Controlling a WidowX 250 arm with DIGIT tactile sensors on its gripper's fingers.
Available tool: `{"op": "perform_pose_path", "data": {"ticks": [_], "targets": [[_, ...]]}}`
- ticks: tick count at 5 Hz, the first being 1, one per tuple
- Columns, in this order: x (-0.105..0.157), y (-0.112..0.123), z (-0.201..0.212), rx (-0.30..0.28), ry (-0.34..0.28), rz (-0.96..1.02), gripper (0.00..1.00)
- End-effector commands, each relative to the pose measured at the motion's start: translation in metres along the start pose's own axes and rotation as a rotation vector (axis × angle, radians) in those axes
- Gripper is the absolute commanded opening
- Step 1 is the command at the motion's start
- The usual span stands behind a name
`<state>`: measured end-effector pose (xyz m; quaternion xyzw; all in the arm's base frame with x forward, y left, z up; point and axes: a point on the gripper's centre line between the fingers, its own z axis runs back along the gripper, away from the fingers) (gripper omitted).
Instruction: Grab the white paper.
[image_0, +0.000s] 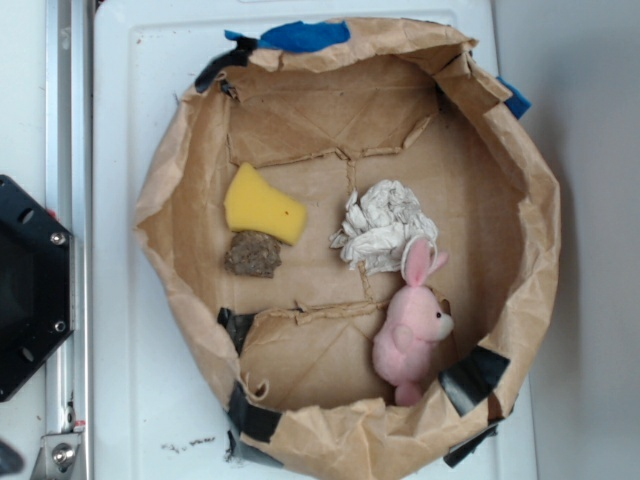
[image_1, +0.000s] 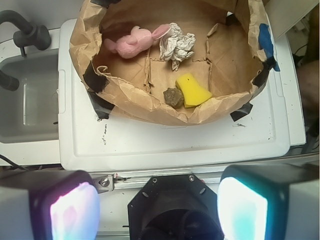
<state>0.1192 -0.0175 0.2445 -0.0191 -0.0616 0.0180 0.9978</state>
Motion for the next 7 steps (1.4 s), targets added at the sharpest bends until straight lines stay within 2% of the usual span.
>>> {"op": "perform_pose_path", "data": {"ticks": [1, 3, 4, 6, 7], "targets": [[0.0, 0.0, 0.0, 0.0, 0.0, 0.0, 1.0], [0.072, 0.025, -0.014, 0.016, -0.014, 0.053, 1.0], [0.089, 0.026, -0.026, -0.009, -0.034, -0.021, 1.0], [0.12, 0.01, -0.047, -0.073, -0.092, -0.293, 1.0], [0.12, 0.01, -0.047, -0.073, -0.092, -0.293, 1.0]]}}
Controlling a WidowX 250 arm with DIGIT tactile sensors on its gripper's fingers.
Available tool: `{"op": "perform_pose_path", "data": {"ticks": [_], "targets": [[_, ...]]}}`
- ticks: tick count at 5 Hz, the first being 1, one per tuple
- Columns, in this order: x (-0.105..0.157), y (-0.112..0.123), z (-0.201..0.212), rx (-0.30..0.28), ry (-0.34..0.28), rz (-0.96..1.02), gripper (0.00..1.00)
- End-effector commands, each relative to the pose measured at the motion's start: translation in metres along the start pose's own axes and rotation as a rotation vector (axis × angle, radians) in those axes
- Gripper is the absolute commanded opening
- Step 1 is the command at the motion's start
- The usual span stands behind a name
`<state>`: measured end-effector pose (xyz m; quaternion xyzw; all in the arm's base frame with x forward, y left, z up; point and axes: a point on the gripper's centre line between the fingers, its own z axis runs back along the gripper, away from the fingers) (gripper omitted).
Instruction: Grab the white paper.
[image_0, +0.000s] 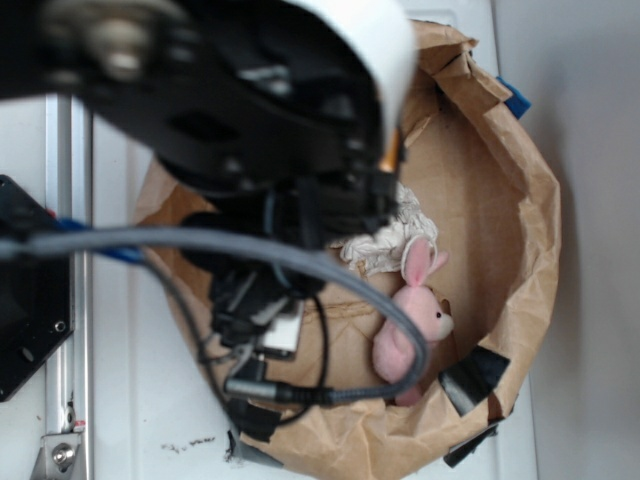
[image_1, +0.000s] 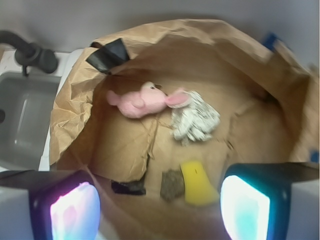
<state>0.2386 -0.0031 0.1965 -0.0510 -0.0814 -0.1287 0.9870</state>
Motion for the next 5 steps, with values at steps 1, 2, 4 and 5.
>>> {"op": "perform_pose_path", "data": {"ticks": [1, 2, 4, 5], "targets": [[0.008, -0.001, 0.014, 0.018, -0.056, -0.005, 1.0], [0.008, -0.001, 0.014, 0.018, -0.056, -0.005, 1.0], [0.037, 0.054, -0.069, 0.024, 0.002, -0.071, 1.0], [0.044, 0.057, -0.082, 0.01, -0.004, -0.11, 1.0]]}}
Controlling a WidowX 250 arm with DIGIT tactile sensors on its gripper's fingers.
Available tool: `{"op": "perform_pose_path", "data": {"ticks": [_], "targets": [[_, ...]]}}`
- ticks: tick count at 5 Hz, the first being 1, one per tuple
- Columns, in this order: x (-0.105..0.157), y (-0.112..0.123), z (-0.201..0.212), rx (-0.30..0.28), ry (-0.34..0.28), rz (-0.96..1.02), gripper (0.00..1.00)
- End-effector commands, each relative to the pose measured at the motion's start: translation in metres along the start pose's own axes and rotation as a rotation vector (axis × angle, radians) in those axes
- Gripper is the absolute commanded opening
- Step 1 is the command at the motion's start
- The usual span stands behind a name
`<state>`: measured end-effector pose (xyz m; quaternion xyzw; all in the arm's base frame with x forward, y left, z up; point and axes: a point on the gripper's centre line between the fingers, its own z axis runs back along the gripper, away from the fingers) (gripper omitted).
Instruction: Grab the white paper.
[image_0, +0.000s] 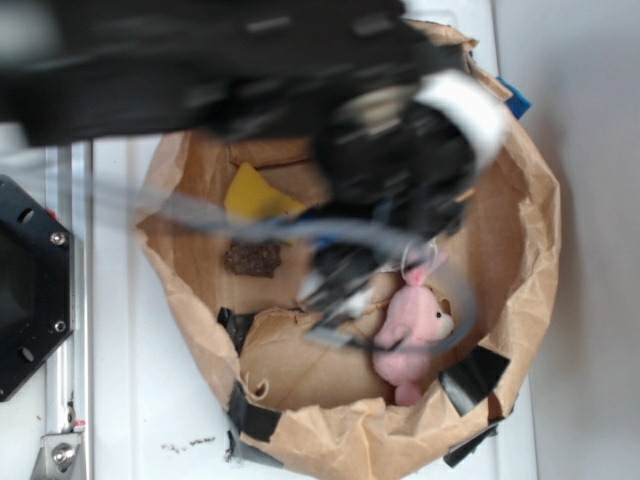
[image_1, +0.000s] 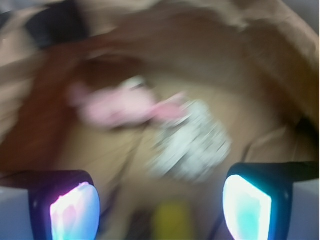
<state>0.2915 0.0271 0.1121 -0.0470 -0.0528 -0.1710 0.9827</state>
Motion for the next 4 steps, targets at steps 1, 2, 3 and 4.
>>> {"op": "perform_pose_path", "data": {"ticks": [1, 2, 3, 4], "targets": [[0.019, 0.01, -0.01, 0.036, -0.088, -0.076, 1.0], [0.014, -0.011, -0.01, 0.09, -0.078, -0.139, 1.0], [0.005, -0.029, -0.008, 0.105, -0.079, -0.177, 1.0], [0.003, -0.036, -0.014, 0.111, -0.065, -0.193, 1.0]]}}
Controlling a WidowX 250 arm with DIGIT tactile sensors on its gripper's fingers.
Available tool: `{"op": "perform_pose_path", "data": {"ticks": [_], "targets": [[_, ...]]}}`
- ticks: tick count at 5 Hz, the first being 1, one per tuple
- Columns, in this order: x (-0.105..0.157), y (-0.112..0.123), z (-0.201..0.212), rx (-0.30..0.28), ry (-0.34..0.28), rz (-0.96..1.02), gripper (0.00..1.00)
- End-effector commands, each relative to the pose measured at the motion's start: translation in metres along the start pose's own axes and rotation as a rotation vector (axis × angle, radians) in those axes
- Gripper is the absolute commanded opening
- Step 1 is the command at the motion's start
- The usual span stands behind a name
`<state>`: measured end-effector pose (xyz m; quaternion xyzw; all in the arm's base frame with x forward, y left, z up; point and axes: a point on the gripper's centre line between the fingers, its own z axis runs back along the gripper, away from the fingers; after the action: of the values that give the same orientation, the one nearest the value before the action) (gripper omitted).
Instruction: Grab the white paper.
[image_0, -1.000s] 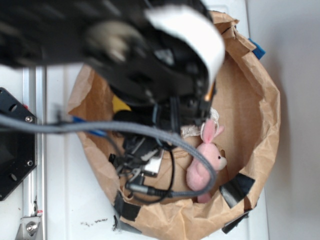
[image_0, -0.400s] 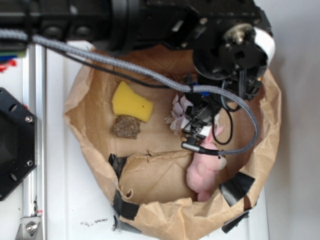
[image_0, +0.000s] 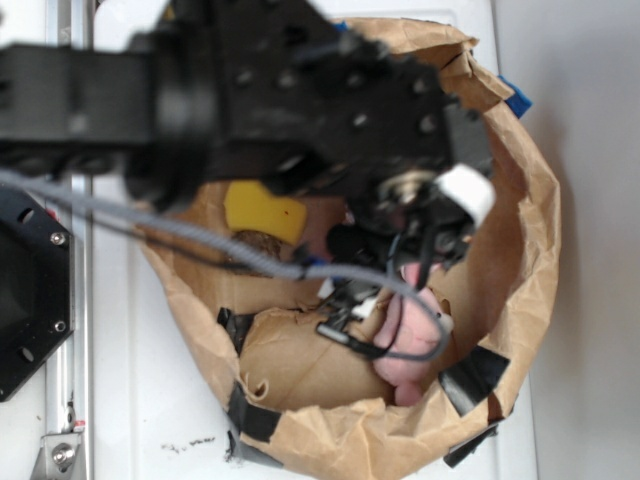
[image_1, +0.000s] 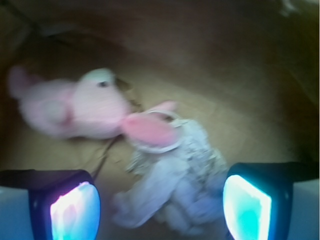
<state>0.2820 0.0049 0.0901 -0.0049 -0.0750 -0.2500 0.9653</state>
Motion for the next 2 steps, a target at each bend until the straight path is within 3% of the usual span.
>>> {"op": "perform_pose_path", "data": {"ticks": [1, 2], "targets": [[0.0114, -0.0117, 0.0023, 0.03, -0.023, -0.019, 1.0], [0.0097, -0.0075, -0.0039, 0.04, -0.009, -0.001, 1.0]]}}
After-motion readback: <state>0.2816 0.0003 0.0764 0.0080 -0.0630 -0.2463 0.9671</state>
